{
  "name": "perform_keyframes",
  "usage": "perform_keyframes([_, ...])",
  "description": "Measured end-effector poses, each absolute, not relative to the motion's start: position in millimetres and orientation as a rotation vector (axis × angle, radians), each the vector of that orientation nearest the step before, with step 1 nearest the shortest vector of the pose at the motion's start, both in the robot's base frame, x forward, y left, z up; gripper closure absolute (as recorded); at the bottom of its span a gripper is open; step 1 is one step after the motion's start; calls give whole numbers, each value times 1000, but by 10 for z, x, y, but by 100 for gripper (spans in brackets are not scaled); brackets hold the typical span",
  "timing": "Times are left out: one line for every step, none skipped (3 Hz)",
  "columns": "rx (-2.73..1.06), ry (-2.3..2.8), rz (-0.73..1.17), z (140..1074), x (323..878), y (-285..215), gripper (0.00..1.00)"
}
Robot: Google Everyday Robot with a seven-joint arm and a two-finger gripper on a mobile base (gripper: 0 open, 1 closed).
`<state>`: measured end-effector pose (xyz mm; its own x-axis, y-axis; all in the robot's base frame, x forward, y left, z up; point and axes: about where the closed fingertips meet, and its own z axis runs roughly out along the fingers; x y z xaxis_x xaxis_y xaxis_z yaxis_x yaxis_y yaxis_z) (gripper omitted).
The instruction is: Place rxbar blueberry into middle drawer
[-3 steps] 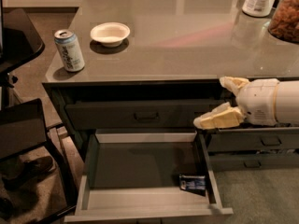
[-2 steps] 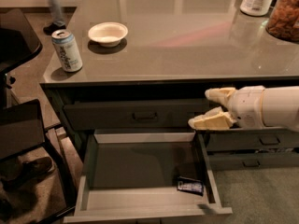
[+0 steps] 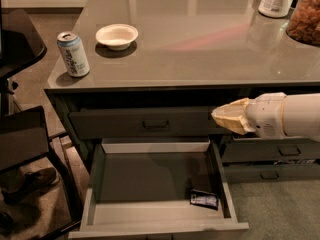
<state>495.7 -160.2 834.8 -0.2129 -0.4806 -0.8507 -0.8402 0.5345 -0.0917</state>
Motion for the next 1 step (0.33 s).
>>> perform_keyframes([-1086, 1862, 496, 8348, 4957, -1602, 76])
